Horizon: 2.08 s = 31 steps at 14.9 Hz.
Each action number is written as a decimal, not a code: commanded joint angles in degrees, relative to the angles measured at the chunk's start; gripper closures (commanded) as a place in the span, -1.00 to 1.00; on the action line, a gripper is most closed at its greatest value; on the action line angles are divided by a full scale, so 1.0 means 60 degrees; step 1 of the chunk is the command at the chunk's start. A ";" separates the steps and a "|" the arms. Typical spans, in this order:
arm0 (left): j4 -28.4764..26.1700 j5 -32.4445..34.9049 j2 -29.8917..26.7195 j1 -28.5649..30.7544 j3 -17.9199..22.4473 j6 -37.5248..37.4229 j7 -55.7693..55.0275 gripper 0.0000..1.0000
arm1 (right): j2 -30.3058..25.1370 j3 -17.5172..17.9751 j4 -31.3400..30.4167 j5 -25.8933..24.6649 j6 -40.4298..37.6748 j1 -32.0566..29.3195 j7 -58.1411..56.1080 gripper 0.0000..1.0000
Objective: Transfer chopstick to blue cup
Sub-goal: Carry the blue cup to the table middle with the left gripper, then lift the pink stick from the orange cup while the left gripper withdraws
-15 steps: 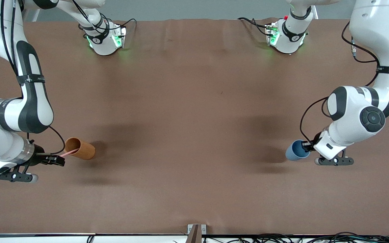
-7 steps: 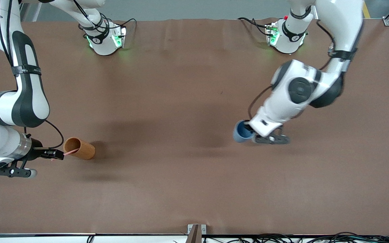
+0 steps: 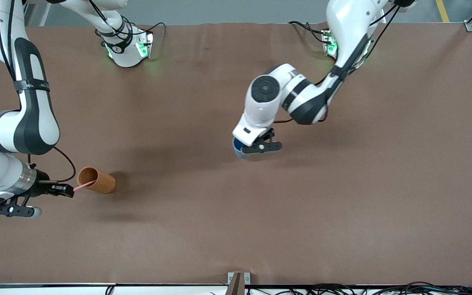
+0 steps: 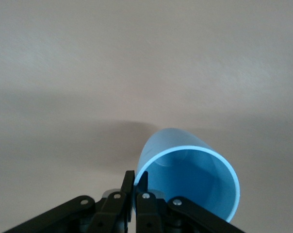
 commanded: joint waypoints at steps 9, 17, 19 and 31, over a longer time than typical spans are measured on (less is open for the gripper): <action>0.0831 0.0395 0.1064 -0.0907 0.0374 -0.0157 -0.0509 0.60 | 0.0024 0.0041 -0.0245 0.0007 0.0459 -0.0083 0.0153 0.17; 0.0860 0.0410 -0.0190 -0.0411 0.0447 -0.1221 -0.0392 -1.00 | -0.0005 0.0041 -0.0333 0.0007 0.0313 -0.0054 0.0168 0.77; 0.0933 0.0425 -0.1157 0.0305 0.0432 -0.2144 -0.0042 -1.00 | -0.0019 0.0041 -0.0333 0.0007 0.0298 -0.0054 0.0153 0.85; 0.2018 0.0308 -0.4249 0.3323 0.0520 -0.6397 0.3385 -1.00 | -0.2741 0.0085 -0.0201 0.0007 -0.1412 0.0515 0.0796 0.89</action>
